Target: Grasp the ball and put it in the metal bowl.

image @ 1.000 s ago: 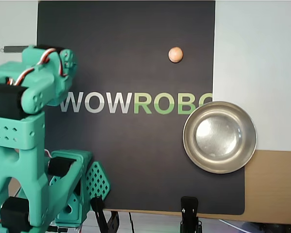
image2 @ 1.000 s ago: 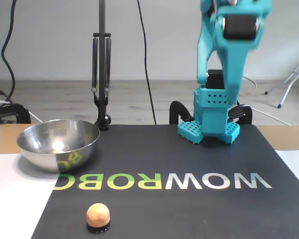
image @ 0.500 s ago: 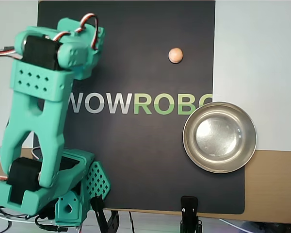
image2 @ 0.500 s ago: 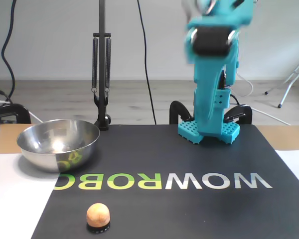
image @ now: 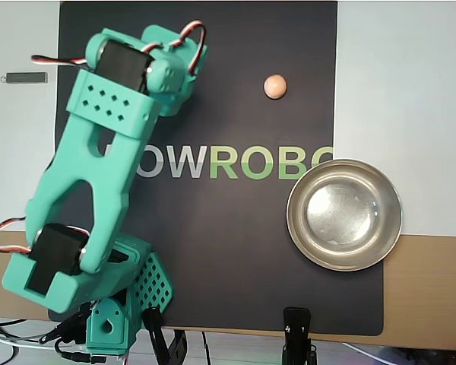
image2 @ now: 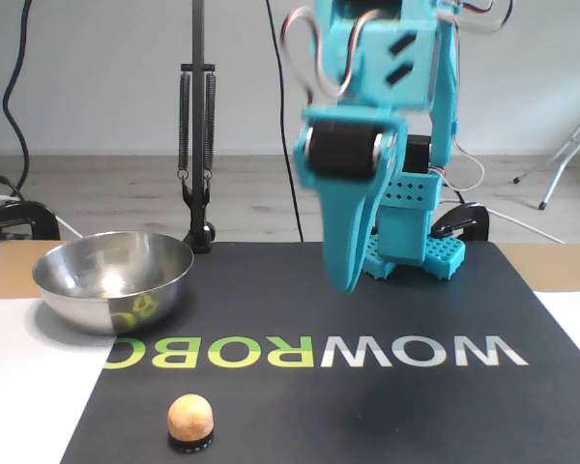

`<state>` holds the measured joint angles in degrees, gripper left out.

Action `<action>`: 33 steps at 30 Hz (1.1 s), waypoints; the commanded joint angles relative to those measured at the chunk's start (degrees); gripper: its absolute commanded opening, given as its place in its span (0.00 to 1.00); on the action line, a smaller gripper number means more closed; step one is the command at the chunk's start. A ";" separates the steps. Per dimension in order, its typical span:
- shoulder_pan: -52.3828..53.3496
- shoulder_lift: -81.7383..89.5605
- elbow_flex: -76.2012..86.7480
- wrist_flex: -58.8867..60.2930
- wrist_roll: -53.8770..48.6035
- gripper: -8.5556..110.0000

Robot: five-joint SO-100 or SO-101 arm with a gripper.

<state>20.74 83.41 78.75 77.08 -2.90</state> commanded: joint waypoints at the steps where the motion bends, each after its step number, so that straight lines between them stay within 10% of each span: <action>1: 1.67 -0.70 -2.20 -1.49 -0.09 0.07; 33: 12.66 -8.96 -2.64 -11.43 -3.87 0.08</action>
<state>33.22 74.18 78.57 66.18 -5.01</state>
